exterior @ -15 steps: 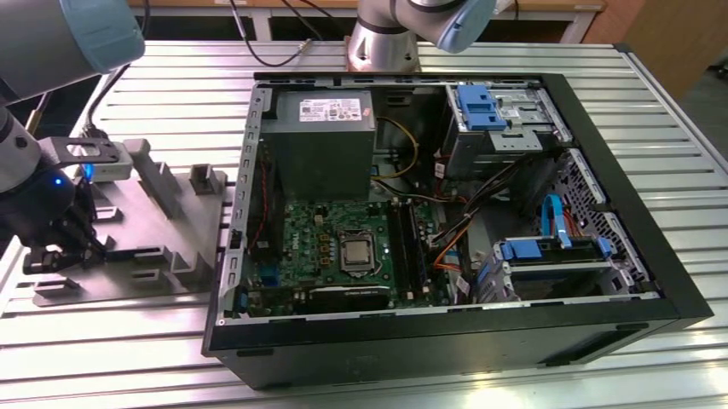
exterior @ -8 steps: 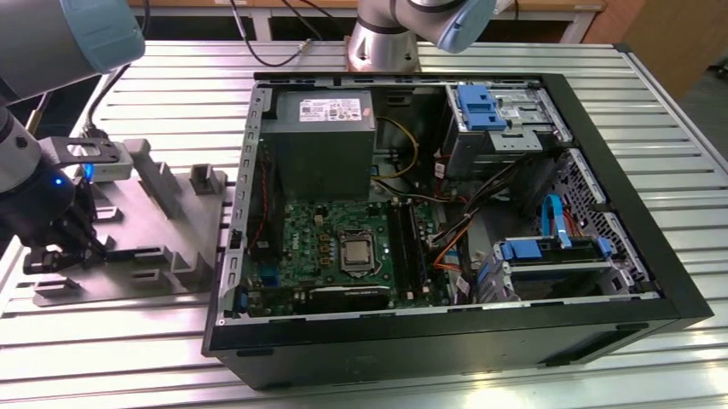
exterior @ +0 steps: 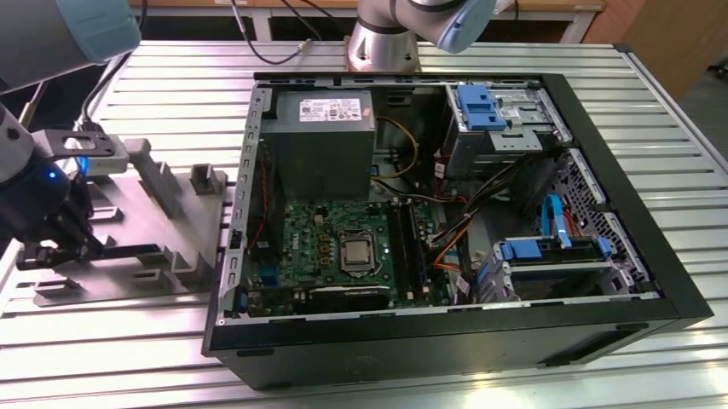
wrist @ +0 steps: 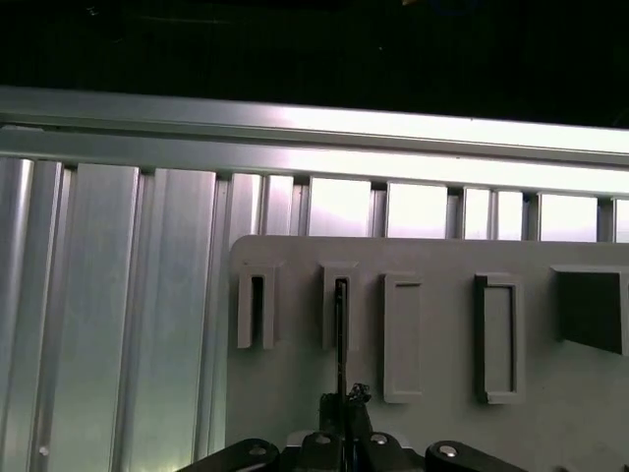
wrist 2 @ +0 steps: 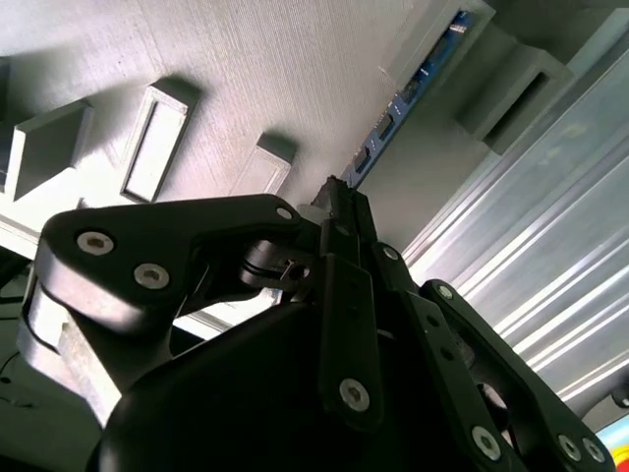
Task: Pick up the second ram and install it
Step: 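Pick up the second ram and move it above second insertion slot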
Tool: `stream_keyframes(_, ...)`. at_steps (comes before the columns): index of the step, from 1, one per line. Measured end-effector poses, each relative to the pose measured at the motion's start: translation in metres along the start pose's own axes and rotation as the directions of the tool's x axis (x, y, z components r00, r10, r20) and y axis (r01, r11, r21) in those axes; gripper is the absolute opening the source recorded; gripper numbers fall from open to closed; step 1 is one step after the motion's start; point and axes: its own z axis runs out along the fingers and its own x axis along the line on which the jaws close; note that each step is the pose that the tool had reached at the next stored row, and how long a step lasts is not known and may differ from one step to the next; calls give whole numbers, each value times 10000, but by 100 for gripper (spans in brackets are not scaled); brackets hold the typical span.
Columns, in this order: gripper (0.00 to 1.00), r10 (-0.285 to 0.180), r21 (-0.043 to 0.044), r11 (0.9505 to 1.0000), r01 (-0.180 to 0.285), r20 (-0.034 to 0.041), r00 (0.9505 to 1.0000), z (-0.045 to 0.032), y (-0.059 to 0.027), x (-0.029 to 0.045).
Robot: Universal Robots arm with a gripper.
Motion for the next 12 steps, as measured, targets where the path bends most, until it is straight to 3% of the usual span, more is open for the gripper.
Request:
stream_keyframes(7,13,-1,2,10000,1,18,10000,-83,3,-3)
stream_keyframes(12,13,-1,1,10000,1,20,10000,-192,7,-6)
